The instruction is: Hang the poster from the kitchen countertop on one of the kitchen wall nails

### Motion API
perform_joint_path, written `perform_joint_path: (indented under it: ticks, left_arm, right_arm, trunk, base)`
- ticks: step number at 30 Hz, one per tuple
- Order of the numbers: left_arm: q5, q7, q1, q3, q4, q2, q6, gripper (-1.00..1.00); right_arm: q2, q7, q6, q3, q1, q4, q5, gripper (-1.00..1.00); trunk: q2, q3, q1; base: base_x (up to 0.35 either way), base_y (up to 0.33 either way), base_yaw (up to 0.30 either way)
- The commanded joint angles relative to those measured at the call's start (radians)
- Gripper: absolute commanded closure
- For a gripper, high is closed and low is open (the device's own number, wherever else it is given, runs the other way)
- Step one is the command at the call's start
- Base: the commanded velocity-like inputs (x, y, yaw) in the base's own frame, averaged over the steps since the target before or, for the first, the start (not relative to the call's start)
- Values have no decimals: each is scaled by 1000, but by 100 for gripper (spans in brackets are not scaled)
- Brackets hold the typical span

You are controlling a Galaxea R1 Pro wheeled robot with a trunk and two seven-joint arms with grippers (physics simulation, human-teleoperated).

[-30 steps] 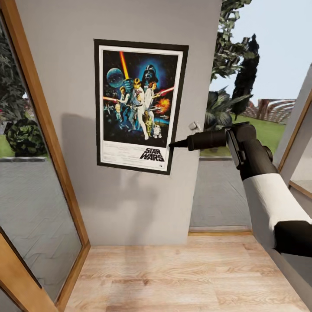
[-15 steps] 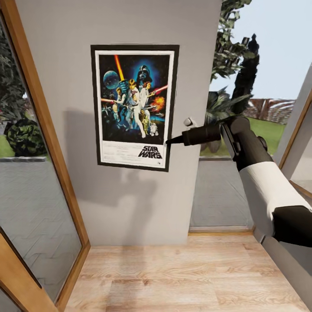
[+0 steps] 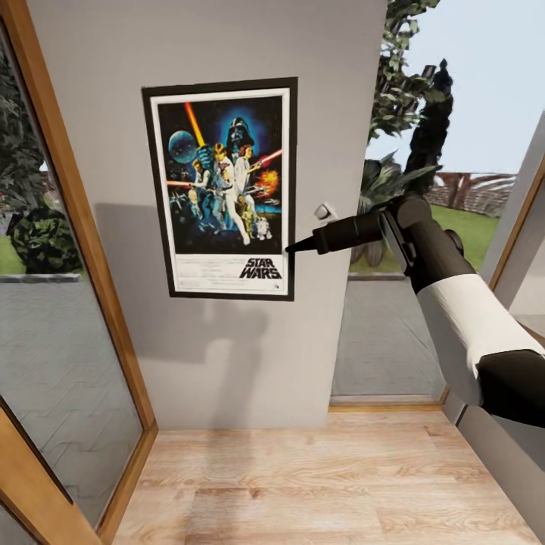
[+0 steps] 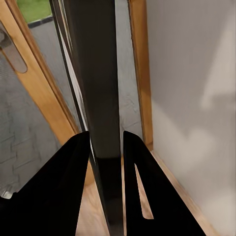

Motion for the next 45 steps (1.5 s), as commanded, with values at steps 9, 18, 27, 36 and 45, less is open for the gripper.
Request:
perform_joint_path:
  ticks: [9, 18, 27, 36, 45]
  left_arm:
    - [-7, -3, -1, 8, 1, 0, -5, -100]
    - [-7, -3, -1, 8, 1, 0, -5, -100]
    - [-7, -3, -1, 8, 1, 0, -4, -100]
    - [-7, -3, -1, 8, 1, 2, -4, -100]
    - [-7, -3, -1, 8, 1, 1, -4, -100]
  right_arm:
    - [-3, 9, 8, -7, -1, 0, 6, 100]
    - [-3, 9, 8, -26, -1, 0, 6, 100]
    - [-3, 8, 8, -28, 0, -1, 6, 100]
    - [-3, 7, 8, -28, -1, -1, 6, 100]
    - [-3, 7, 8, -28, -1, -1, 6, 100]
  trunk:
    - [-2, -2, 1]
    - [-2, -2, 1]
    - [-2, -2, 1]
    - [-2, -2, 1]
    - [-2, -2, 1]
  base:
    - [0, 0, 0]
    - [2, 0, 0]
    - [73, 0, 0]
    - [209, 0, 0]
    - [328, 0, 0]
